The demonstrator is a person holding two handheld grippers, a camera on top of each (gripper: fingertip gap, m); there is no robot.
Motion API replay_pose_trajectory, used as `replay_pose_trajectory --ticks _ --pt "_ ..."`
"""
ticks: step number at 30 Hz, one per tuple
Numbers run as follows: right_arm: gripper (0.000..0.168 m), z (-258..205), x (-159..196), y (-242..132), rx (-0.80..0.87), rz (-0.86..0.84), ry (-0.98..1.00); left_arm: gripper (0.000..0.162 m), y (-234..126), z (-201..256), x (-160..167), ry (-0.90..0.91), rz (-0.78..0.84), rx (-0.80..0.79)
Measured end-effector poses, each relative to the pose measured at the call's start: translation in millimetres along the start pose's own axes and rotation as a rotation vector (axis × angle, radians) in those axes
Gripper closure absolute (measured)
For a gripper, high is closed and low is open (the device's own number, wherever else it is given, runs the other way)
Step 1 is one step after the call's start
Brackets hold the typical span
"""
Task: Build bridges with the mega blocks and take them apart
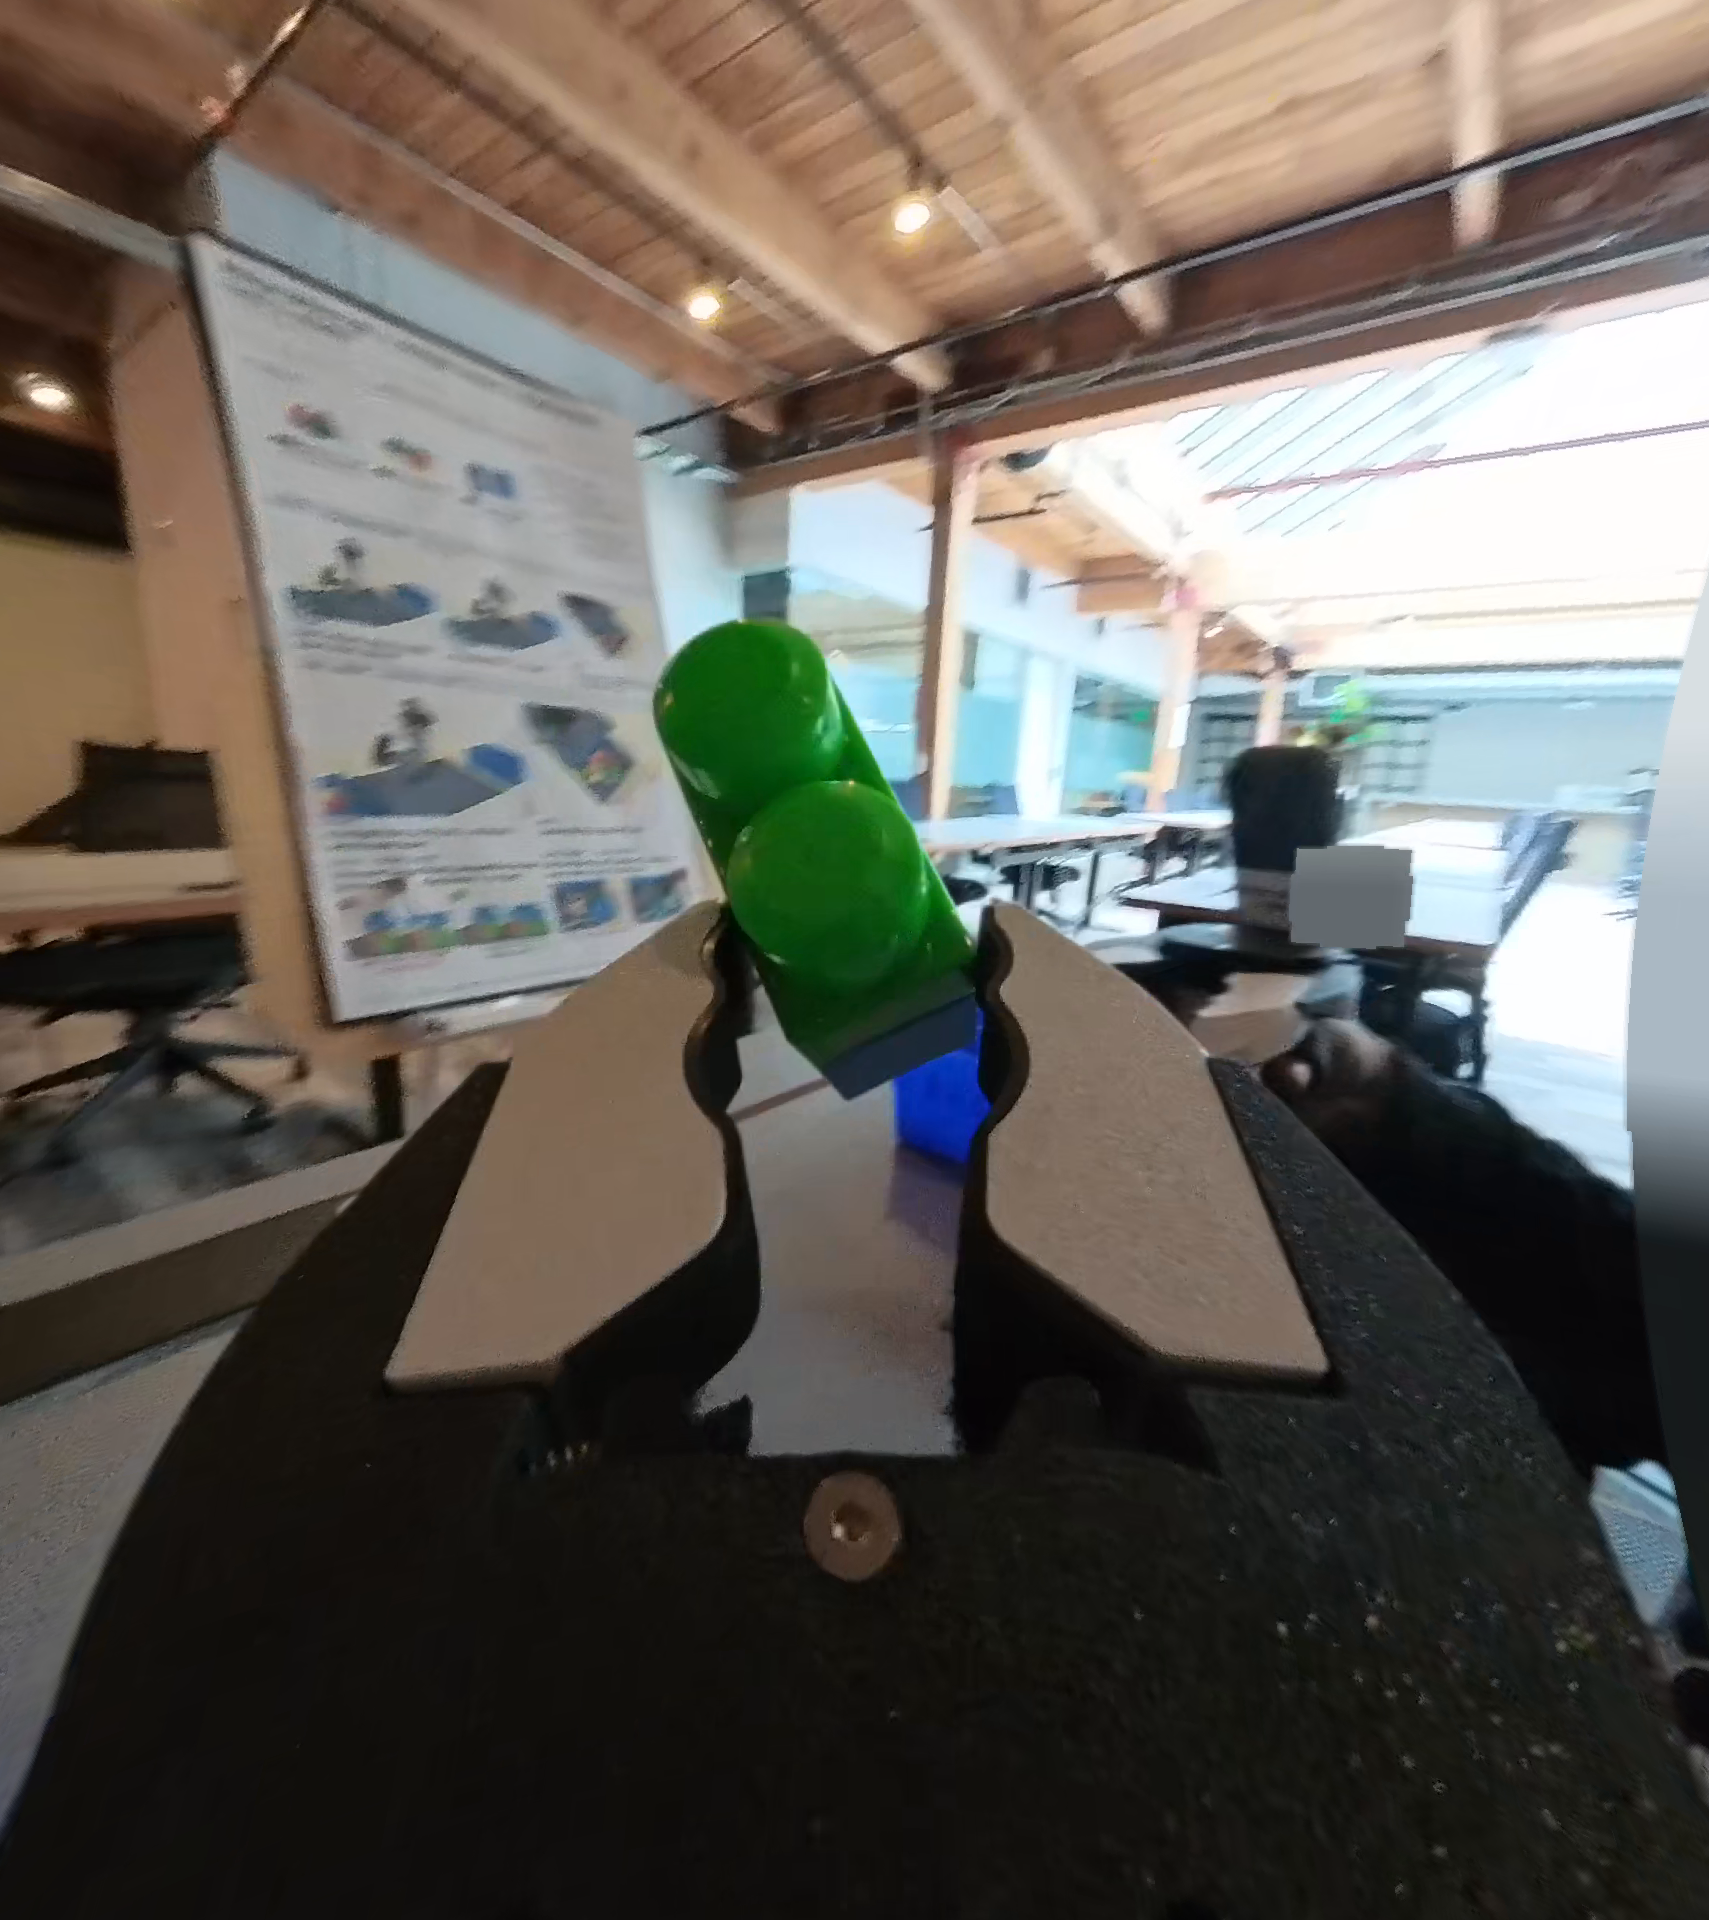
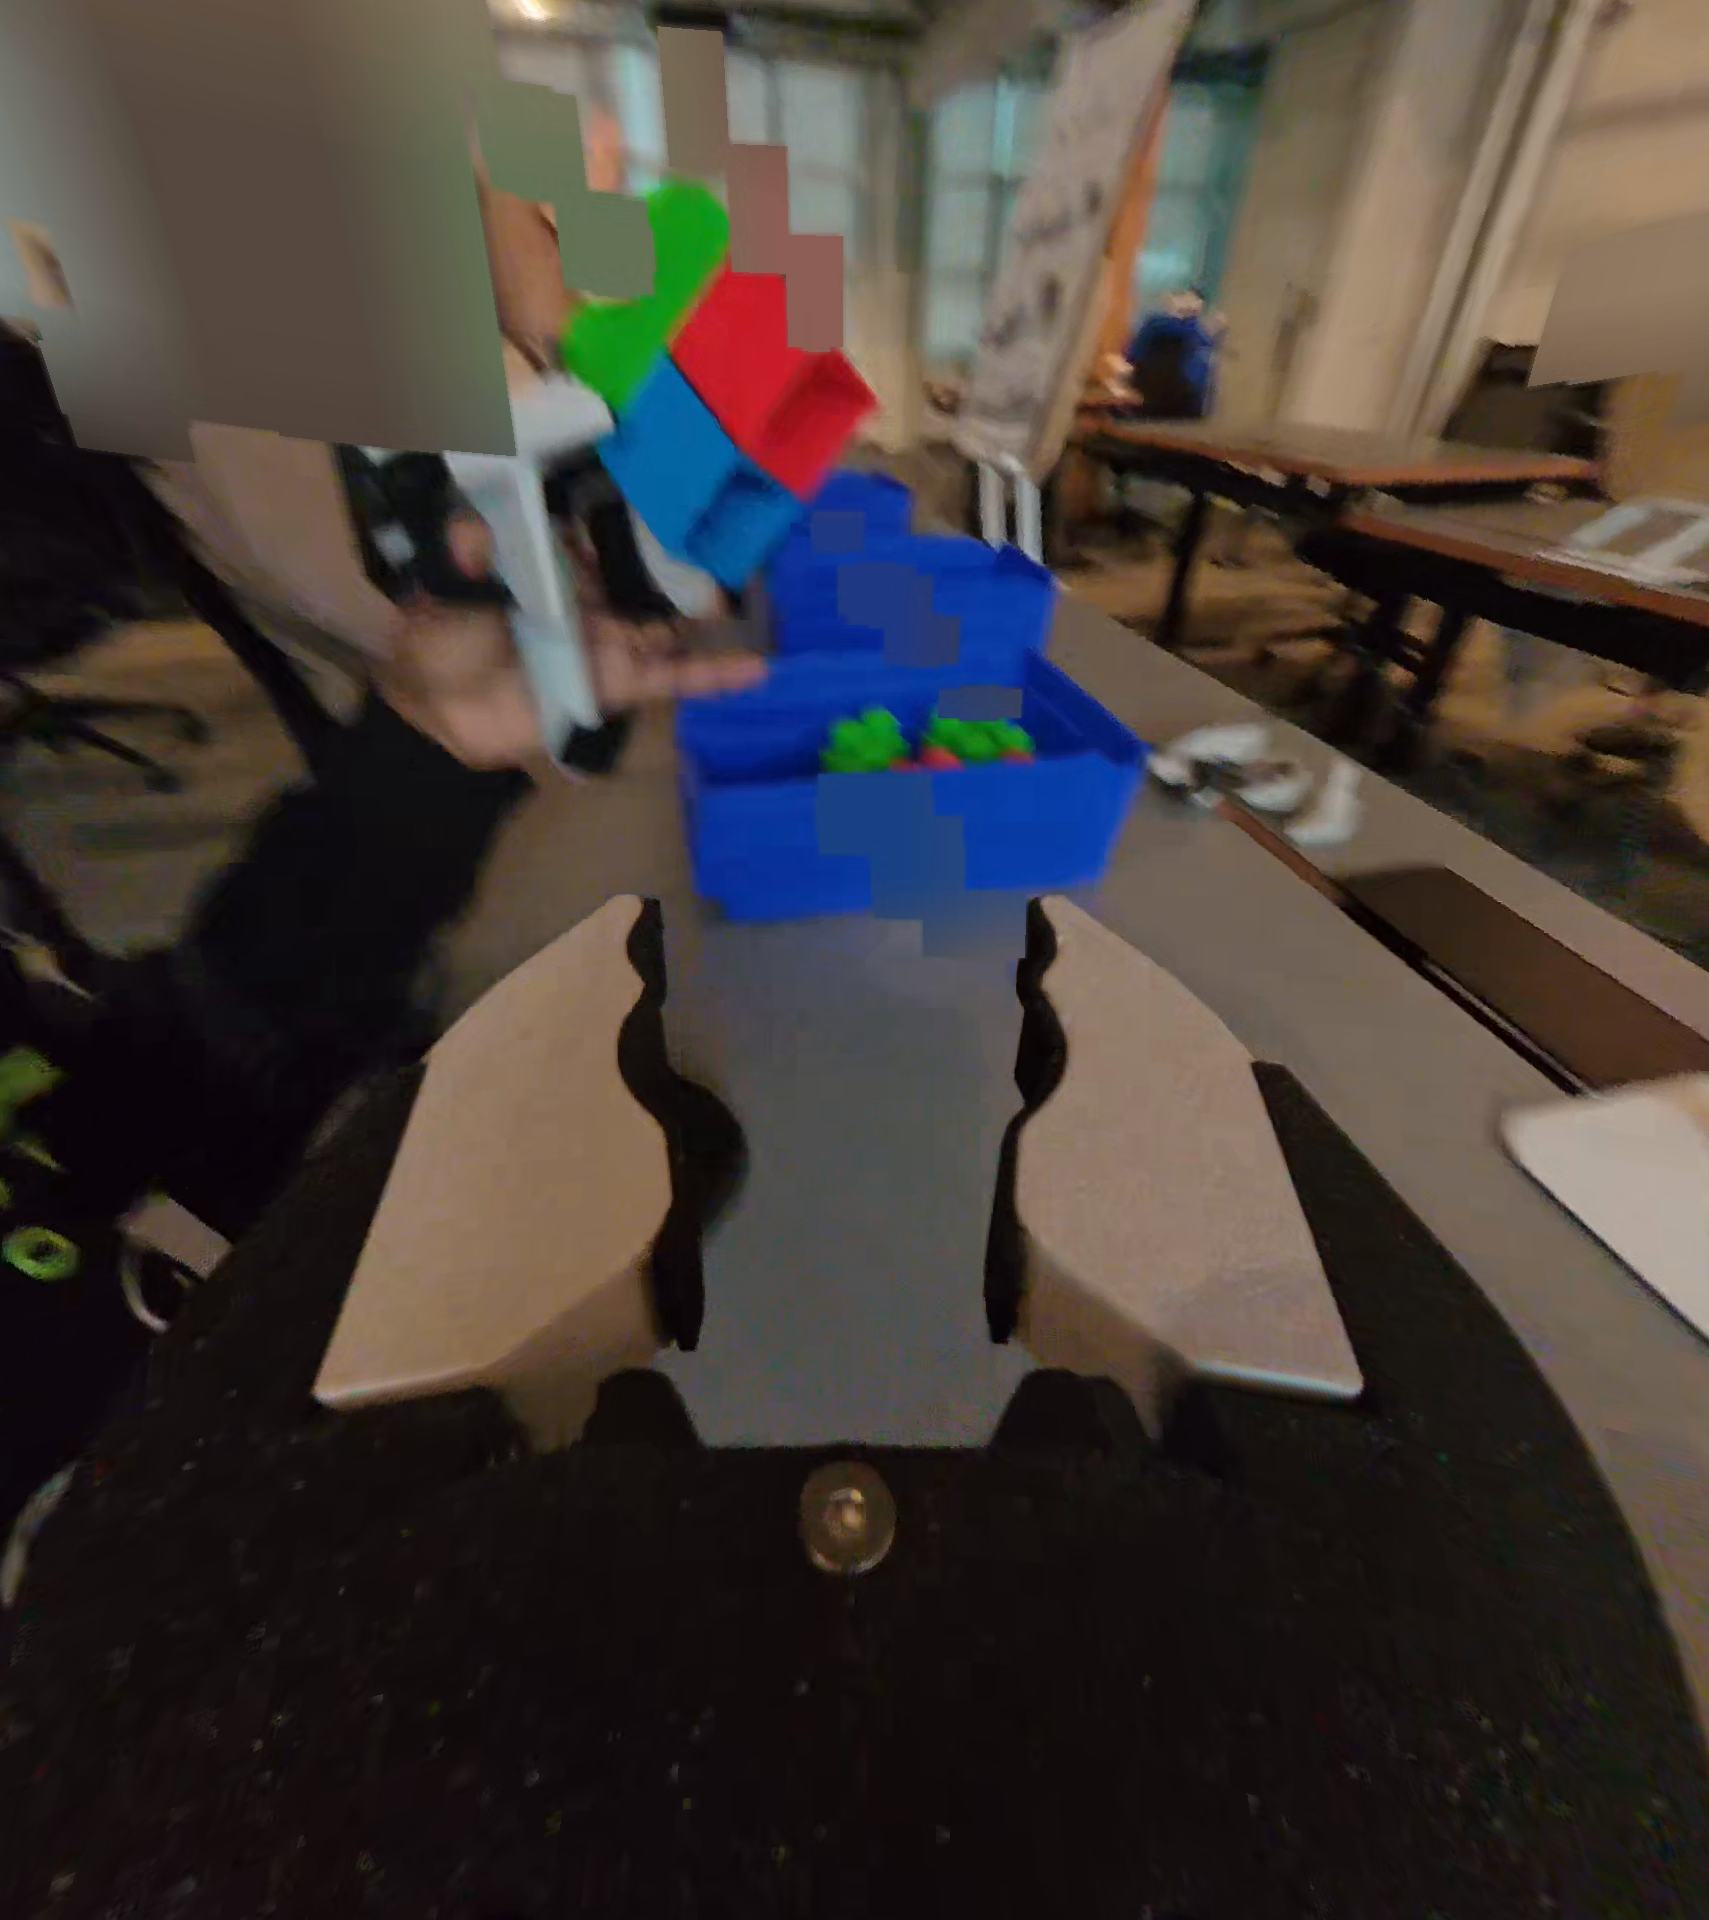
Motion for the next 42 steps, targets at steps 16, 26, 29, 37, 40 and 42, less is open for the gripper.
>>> replay_pose_trajectory --ticks 16,26,29,37,40,42 --pt "0.098 -46 -57 54 -0.501 0.278 0.598 0.119 47 51 6 0.018 0.091 0.234" --pt "0.133 -47 -59 52 -0.515 0.286 0.504 0.121 52 47 25 -0.03 0.038 0.23" --pt "0.132 -43 -53 45 -0.462 0.237 0.321 0.112 50 45 33 -0.061 -0.01 0.238" --pt "0.132 -39 -28 24 -0.442 0.039 0.016 0.105 55 55 57 -0.088 -0.241 0.381" --pt "0.132 -40 -21 23 -0.45 0.008 0.006 0.115 64 62 66 -0.062 -0.291 0.421" --pt "0.132 -40 -18 21 -0.454 0.001 0.006 0.124 66 61 68 -0.037 -0.301 0.414"
Point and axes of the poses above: each gripper's, where its closed fingertips meet, y out along the fingers, x out of its underside, z = x × y across the jaws, the point moved 3 cm from there along -y, back along the fingers, and after that the axes turned 15 degrees about x, right-handed, at the moved point
